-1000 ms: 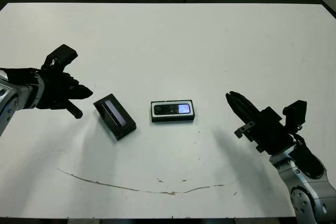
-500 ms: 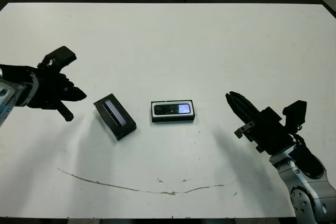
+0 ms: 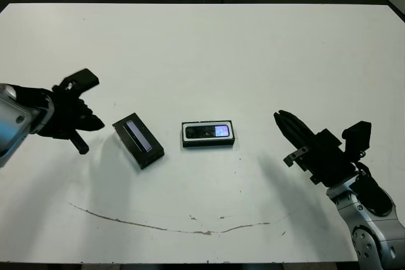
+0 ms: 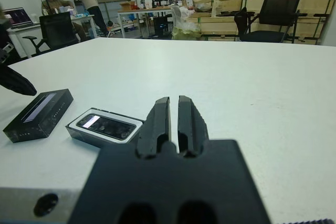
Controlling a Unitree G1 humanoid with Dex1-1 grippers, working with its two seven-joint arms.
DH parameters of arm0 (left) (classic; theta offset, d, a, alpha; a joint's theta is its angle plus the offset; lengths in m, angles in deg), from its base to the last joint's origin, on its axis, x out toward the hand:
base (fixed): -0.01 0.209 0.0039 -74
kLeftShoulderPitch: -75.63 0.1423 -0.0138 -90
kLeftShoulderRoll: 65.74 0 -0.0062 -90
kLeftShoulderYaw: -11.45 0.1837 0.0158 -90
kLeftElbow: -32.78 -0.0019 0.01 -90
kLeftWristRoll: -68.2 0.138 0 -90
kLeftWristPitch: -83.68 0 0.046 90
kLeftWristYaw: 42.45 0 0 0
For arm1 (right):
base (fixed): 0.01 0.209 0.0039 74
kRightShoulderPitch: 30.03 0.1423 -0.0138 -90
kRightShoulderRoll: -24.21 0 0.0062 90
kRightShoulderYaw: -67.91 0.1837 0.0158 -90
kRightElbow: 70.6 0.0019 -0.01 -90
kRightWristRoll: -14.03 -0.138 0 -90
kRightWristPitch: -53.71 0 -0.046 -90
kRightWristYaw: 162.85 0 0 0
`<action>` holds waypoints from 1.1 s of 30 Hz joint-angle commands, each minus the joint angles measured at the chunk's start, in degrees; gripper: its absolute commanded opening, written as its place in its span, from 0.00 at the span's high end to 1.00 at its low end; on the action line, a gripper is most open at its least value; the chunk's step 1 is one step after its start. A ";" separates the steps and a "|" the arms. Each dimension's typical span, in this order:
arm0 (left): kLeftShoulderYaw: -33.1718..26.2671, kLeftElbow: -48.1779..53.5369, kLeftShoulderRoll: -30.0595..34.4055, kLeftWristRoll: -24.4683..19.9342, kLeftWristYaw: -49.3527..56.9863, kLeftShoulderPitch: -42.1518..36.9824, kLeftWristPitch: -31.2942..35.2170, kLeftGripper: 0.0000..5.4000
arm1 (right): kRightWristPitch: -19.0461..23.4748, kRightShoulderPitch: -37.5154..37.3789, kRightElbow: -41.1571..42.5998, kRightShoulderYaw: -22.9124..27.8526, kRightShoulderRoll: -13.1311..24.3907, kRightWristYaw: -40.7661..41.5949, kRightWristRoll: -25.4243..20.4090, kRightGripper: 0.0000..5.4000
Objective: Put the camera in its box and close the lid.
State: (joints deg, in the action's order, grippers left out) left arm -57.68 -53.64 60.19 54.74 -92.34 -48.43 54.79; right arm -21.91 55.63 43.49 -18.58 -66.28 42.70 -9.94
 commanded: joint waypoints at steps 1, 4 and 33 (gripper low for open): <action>0.62 -1.18 -0.85 0.56 -0.47 1.23 0.16 1.00 | 1.29 -0.92 0.12 0.38 0.68 -0.62 0.13 1.00; 0.52 -1.58 -1.17 0.31 -0.81 1.73 0.45 1.00 | 0.81 -0.87 -0.29 0.45 0.60 -0.14 -0.31 1.00; -0.03 0.21 -2.85 0.13 0.43 2.73 4.93 1.00 | 0.14 -1.05 -0.57 0.17 0.80 -0.34 1.16 1.00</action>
State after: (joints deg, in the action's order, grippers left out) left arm -58.09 -52.91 57.98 55.09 -91.94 -46.23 58.35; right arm -22.45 55.24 43.24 -18.59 -66.16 42.52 -9.00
